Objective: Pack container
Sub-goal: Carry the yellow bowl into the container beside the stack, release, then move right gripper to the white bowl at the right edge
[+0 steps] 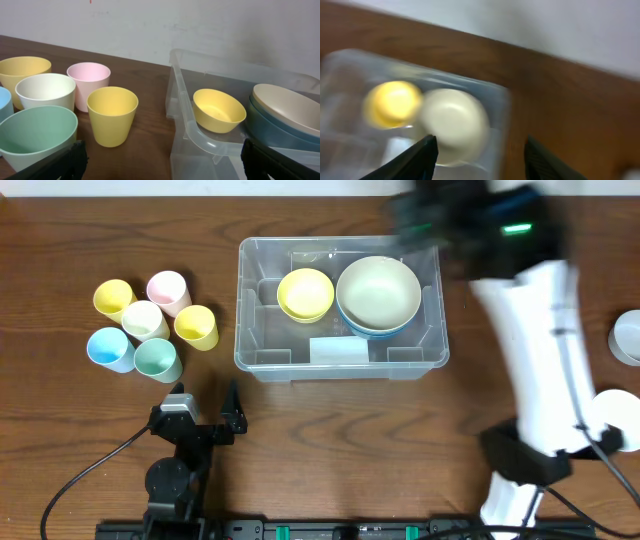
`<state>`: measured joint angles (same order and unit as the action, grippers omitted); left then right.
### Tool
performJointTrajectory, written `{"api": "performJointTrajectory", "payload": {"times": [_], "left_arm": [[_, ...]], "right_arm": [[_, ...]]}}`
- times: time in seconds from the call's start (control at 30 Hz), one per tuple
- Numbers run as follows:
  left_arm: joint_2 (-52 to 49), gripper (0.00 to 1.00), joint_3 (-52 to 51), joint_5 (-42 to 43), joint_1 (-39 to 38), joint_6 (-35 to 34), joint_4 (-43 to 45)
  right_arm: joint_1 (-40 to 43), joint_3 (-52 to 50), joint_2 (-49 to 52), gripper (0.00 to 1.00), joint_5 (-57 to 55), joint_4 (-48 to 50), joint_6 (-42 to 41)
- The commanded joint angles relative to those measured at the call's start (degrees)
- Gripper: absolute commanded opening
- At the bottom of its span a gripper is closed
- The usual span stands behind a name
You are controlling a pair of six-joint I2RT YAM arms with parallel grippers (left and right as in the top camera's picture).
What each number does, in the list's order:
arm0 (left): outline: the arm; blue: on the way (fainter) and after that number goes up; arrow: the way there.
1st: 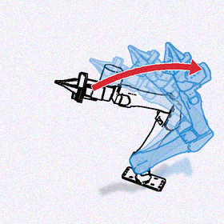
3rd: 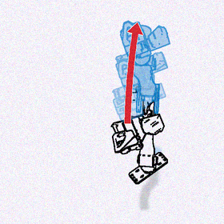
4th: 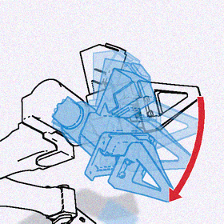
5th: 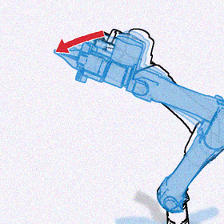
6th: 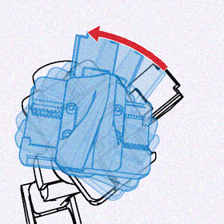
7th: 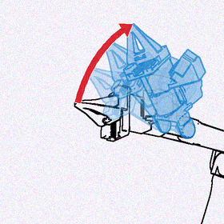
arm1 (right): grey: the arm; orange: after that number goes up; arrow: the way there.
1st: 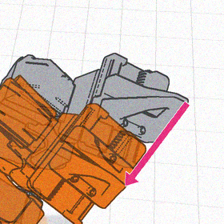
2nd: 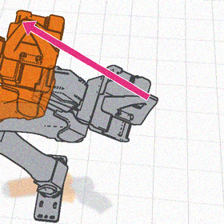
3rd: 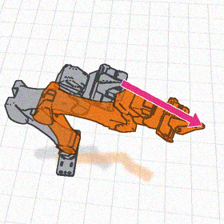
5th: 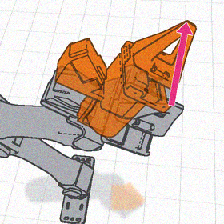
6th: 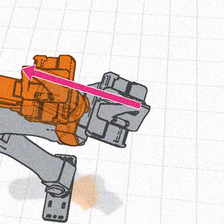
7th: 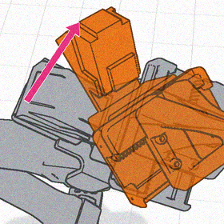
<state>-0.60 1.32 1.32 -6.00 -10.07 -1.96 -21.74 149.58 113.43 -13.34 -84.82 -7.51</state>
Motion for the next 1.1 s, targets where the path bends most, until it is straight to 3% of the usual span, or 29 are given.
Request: {"api": "performJointTrajectory", "payload": {"times": [0.0, 0.23, 0.5, 0.77, 1.07], "left_arm": [[0.3, 0.98, -1.1, -0.8, 0.4, 1.0, -2.1], [0.3, 0.98, -1.1, -0.8, 0.4, 1.0, -2.1], [0.3, 0.98, -1.1, -0.8, 0.4, 1.0, -2.1], [0.3, 0.98, -1.1, -0.9, 0.4, 1.0, -2.2], [0.3, 0.98, -1.1, -0.8, 0.4, 1.0, -2.1]], "right_arm": [[9.2, -1.4, 3.4, 0.57, -1.4, -4.2, -9.3], [26.7, -5.1, 6.6, 0.57, 2.4, -8.3, -14.8], [38.7, -16.1, 8.7, 0.6, 2.9, -1.7, -15.5], [46.2, -26.6, 8.7, 0.65, 5.6, 9.9, -6.5], [53.3, -35.1, 8.8, 0.61, 13.5, 19.0, 6.2]]}}
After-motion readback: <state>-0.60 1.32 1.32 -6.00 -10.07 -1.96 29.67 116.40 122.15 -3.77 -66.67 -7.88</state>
